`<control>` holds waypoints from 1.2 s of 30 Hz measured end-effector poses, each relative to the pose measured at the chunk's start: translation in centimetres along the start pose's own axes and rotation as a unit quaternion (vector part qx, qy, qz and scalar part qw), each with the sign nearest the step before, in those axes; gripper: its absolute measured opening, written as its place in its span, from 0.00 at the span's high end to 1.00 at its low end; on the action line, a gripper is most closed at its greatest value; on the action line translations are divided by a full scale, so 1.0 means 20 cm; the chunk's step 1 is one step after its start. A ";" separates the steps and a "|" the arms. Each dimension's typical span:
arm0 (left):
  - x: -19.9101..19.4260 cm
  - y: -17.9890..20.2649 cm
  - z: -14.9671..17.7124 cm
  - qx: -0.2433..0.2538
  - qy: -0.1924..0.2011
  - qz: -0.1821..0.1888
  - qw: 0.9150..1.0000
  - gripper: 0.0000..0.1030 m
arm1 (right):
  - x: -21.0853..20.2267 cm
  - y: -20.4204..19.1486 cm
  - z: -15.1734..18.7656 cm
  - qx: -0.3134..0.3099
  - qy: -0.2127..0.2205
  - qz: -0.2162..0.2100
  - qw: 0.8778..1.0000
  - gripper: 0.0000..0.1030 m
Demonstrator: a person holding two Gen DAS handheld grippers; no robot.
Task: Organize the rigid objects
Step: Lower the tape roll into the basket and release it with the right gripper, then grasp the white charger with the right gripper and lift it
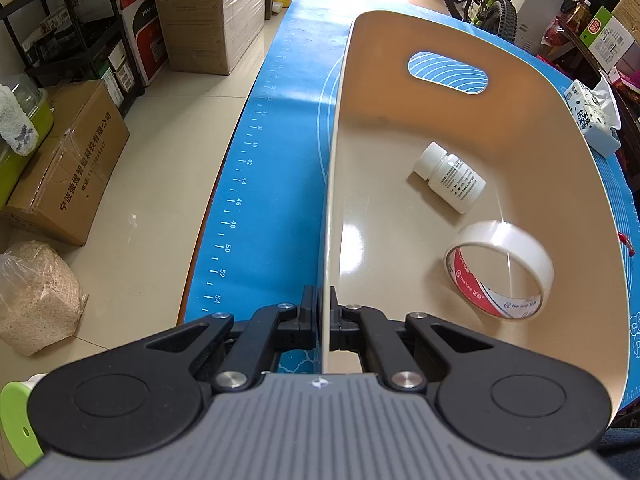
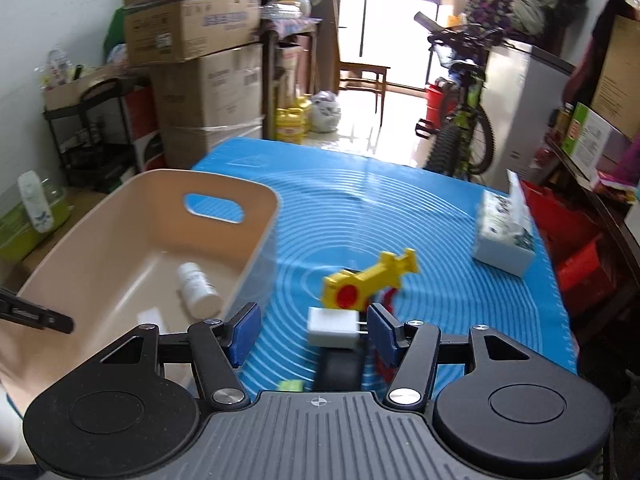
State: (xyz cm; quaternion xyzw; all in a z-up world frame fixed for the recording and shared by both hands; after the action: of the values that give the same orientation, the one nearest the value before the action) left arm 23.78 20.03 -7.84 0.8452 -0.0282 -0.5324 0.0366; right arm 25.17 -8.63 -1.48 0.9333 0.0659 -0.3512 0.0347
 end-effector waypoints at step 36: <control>0.00 0.00 0.00 0.000 0.000 0.000 1.000 0.96 | 0.42 0.18 0.44 0.000 -0.151 0.022 0.988 0.41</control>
State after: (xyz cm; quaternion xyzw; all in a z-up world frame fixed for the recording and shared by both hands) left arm 23.78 20.07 -7.83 0.8452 -0.0285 -0.5324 0.0366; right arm 26.33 -12.38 -13.53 0.8707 0.0393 -0.4876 0.0515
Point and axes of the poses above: each gripper's, at about its wrist camera, not at the fingertips, and x roughly the way its jaws point, y to its right, z to its underside, the point moved 4 cm from there along x, roughly the way its jaws point, and after that the axes turned 2 degrees about y, right-handed, at the moved point
